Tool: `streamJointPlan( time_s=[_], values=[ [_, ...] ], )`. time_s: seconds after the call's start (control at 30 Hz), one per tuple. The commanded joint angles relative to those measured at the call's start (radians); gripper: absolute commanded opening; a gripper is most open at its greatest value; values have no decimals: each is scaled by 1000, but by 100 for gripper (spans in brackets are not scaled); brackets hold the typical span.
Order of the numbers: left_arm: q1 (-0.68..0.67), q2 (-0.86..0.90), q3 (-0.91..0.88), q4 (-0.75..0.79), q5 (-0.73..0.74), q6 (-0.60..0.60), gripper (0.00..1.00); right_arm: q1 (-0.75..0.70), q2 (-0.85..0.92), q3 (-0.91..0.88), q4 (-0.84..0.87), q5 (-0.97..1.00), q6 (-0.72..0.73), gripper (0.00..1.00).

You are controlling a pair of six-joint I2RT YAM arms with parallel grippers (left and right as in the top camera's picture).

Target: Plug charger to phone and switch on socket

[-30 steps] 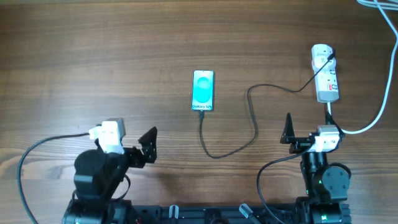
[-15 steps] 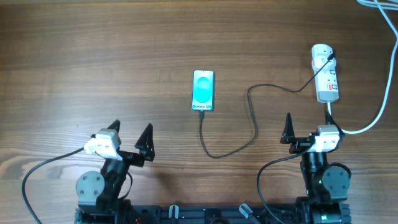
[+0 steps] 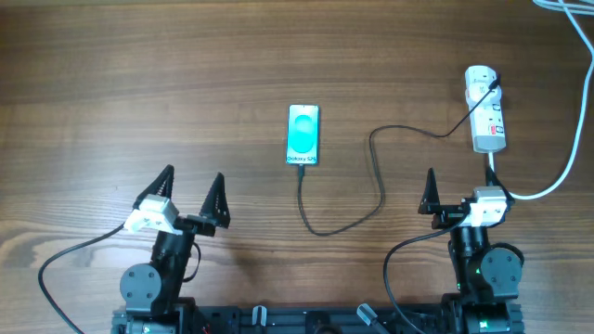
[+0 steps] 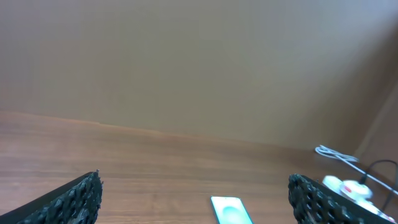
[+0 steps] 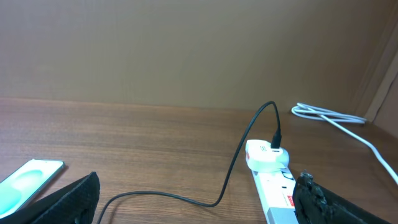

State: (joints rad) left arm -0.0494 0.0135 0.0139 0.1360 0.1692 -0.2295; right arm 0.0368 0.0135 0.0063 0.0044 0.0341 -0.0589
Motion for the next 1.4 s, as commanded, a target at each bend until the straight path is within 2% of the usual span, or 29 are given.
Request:
streamJointPlan(
  time_s=[0.0, 0.13, 0.27, 0.43, 0.6, 1.37],
  values=[
    [9, -11, -8, 5, -97, 18, 100, -5, -10, -1, 3, -8, -17, 100],
    [9, -11, -8, -60, -104, 117, 100, -5, -10, -1, 3, -8, -18, 100],
    [9, -11, -8, -212, -129, 253, 100, -5, -10, -1, 3, -8, -17, 100],
    [9, -11, -8, -211, -192, 260, 100, -5, -10, -1, 3, -8, -17, 100],
    [37, -11, -8, -212, -189, 331, 100, -5, -10, -1, 3, -8, -17, 100],
    [35, -11, -8, -211, -170, 330, 100, -5, -10, -1, 3, -8, -17, 100]
  ],
)
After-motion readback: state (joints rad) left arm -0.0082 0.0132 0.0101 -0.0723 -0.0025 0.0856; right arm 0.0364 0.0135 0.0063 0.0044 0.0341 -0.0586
